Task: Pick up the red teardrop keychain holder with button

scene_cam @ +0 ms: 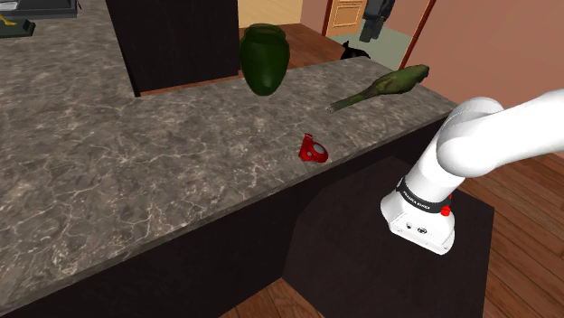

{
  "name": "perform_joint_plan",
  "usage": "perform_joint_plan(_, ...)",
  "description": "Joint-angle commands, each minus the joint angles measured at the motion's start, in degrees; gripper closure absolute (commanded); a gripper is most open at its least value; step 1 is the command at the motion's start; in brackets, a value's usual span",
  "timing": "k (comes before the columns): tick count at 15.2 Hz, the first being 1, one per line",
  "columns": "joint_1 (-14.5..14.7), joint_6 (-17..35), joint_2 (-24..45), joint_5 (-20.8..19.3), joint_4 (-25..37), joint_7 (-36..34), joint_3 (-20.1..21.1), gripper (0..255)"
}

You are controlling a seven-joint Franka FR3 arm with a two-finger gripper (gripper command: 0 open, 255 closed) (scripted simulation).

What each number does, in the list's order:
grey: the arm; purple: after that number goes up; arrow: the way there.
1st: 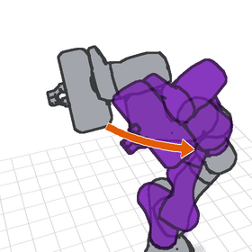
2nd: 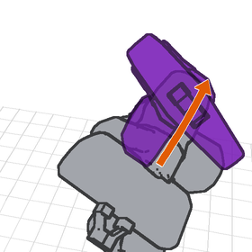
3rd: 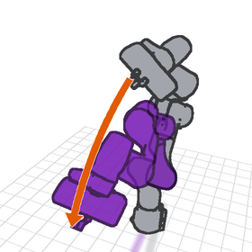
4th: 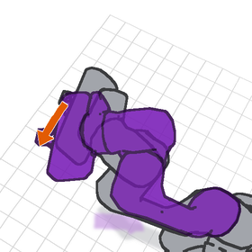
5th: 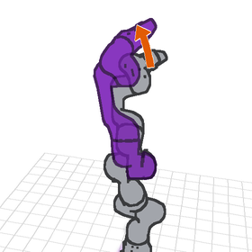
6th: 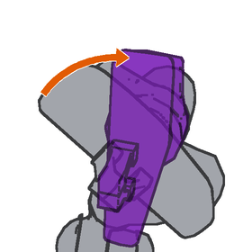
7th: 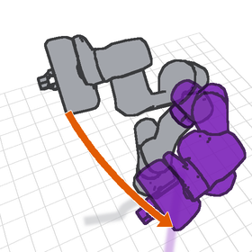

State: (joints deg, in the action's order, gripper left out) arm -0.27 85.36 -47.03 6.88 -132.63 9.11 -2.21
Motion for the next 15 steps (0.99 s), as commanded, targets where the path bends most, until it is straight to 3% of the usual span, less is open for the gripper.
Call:
perform_joint_plan(1,0.00,0.00,0.00,0.00,0.00,0.00,0.00,0)
perform_joint_plan(9,-1.98,18.35,-6.74,4.25,-19.08,-12.03,8.68,0)
perform_joint_plan(15,-2.22,34.19,-5.61,8.84,-29.56,-21.66,17.21,0)
